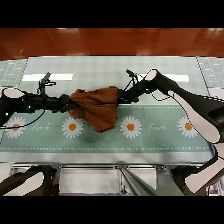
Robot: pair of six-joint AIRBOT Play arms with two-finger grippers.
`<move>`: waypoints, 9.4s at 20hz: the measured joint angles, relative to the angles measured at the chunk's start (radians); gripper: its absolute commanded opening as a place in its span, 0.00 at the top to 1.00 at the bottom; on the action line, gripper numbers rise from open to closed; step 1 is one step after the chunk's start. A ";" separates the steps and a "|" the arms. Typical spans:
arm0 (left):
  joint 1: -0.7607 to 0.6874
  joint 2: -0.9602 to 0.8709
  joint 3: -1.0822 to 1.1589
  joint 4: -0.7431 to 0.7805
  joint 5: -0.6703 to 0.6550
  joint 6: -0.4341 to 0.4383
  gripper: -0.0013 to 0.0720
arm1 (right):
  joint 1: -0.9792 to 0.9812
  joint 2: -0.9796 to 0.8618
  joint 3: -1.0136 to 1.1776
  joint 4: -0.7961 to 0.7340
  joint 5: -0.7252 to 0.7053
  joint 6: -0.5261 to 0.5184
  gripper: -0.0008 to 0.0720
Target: Fold the shirts.
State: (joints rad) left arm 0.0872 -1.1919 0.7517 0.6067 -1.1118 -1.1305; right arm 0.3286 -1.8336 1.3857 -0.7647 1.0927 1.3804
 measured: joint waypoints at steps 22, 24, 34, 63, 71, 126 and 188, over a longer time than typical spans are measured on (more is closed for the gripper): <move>0.095 0.266 1.106 0.037 -0.339 -0.165 0.96 | -0.183 0.911 0.667 -0.582 0.438 0.105 0.94; 0.072 0.319 1.020 0.049 -0.367 -0.177 0.96 | -0.184 0.946 0.608 -0.587 0.459 0.109 0.94; -0.028 0.353 0.233 0.157 -0.077 -0.122 0.96 | -0.184 0.632 0.269 -0.284 0.296 0.031 0.94; 0.035 -0.227 0.069 0.064 0.061 -0.101 0.30 | -0.582 0.934 -0.935 -0.157 0.226 -0.068 0.43; -0.064 -0.320 0.176 0.093 0.095 -0.141 0.96 | -0.427 0.972 -0.987 -0.158 0.236 0.000 0.43; 0.094 0.681 1.020 0.529 -0.179 -0.350 0.96 | -0.516 1.167 0.614 -0.430 0.498 0.132 0.94; 0.318 -0.116 -0.113 0.108 -0.044 -0.005 0.96 | -0.981 0.565 -0.751 -0.154 0.162 -0.098 0.43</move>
State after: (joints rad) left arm 0.4053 -1.3083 0.6392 0.7143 -1.1557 -1.1355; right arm -0.6525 -1.2682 0.6346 -0.9192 1.2545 1.2819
